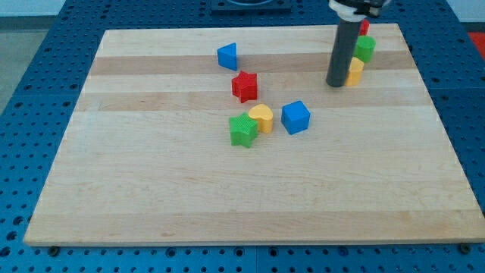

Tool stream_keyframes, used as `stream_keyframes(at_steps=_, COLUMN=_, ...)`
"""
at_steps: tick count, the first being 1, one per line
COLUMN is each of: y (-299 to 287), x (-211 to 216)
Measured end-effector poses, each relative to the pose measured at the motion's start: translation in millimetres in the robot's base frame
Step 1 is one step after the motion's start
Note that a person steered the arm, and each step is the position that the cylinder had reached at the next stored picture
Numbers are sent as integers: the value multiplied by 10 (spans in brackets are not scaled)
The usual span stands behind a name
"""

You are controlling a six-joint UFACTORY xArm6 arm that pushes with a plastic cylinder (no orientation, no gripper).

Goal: Nudge the yellow hexagon right a bit

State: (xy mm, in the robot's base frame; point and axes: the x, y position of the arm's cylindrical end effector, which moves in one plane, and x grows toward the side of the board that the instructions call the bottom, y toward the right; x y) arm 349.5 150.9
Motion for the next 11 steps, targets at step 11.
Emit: stream_keyframes(at_steps=11, y=233, x=-276)
